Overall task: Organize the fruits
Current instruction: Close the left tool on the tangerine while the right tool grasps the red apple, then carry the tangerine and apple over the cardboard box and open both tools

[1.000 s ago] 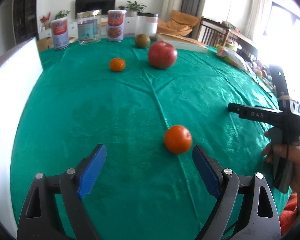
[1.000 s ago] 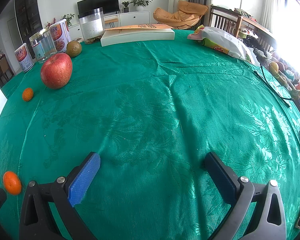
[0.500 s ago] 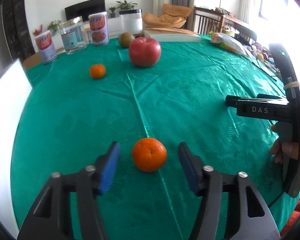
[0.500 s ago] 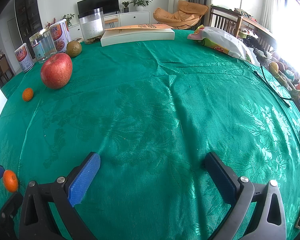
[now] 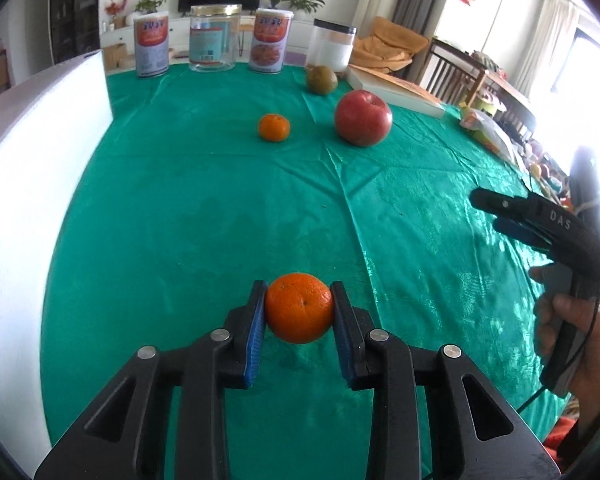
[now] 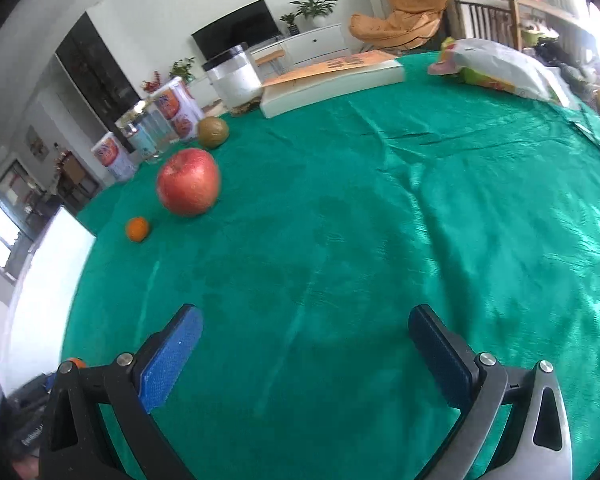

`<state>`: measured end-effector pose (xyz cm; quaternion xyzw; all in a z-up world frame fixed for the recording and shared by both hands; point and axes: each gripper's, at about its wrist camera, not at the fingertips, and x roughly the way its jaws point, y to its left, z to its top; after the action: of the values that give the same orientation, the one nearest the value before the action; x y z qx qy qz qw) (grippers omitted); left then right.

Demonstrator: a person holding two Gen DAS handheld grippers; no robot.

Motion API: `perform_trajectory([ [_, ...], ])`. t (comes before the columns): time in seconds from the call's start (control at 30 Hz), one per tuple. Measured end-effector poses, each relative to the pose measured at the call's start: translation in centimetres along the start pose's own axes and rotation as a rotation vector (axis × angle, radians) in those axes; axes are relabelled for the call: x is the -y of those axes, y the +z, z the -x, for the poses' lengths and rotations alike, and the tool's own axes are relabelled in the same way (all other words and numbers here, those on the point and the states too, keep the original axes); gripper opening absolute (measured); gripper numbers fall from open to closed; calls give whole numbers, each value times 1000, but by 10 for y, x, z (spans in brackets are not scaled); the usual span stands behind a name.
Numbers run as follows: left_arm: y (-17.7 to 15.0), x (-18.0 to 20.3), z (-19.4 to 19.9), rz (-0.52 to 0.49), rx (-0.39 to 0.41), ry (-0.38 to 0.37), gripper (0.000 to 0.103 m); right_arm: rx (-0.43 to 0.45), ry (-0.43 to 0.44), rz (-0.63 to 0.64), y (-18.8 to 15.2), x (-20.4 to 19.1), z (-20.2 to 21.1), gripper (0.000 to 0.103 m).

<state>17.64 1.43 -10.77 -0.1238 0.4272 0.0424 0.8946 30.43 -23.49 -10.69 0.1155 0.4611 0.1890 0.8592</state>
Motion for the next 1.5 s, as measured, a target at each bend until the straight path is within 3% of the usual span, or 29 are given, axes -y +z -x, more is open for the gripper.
perform_trajectory([
  [0.13, 0, -8, 13, 12, 9, -30, 31, -21, -53, 151, 44, -64, -46, 103],
  [0.23, 1, -15, 23, 22, 19, -36, 31, -27, -96, 152, 75, -87, -79, 102],
  [0.3, 1, -21, 27, 32, 16, -39, 31, -78, -127, 130, 88, -93, -102, 101],
  [0.33, 1, -25, 28, 40, 14, -39, 31, -112, -143, 118, 92, -94, -112, 98],
  [0.4, 1, -30, 31, 51, 10, -47, 31, -182, -138, 83, 93, -92, -123, 68],
  [0.53, -3, -33, 44, 50, 18, -72, 31, -189, -152, 58, 75, -86, -102, 67],
  [0.77, -16, -23, 108, 4, 53, -217, 31, -202, 58, -45, 15, -82, -5, 67],
  [0.87, -18, -29, 153, 12, 96, -274, 31, -204, 157, -12, 0, -121, 30, 67],
  [1.0, -19, -62, 208, 88, 155, -300, 31, -211, 317, 116, -12, -217, 58, 67],
  [1.1, -20, -109, 236, 178, 171, -250, 31, -222, 419, 253, -24, -301, 65, 67],
  [1.23, -31, -180, 240, 275, 159, -39, 31, -266, 448, 444, -54, -395, 46, 67],
  [1.37, -45, -245, 210, 374, 64, 116, 31, -344, 381, 596, -90, -454, 3, 67],
  [1.5, -54, -276, 179, 433, -31, 161, 32, -394, 262, 709, -126, -474, -31, 67],
])
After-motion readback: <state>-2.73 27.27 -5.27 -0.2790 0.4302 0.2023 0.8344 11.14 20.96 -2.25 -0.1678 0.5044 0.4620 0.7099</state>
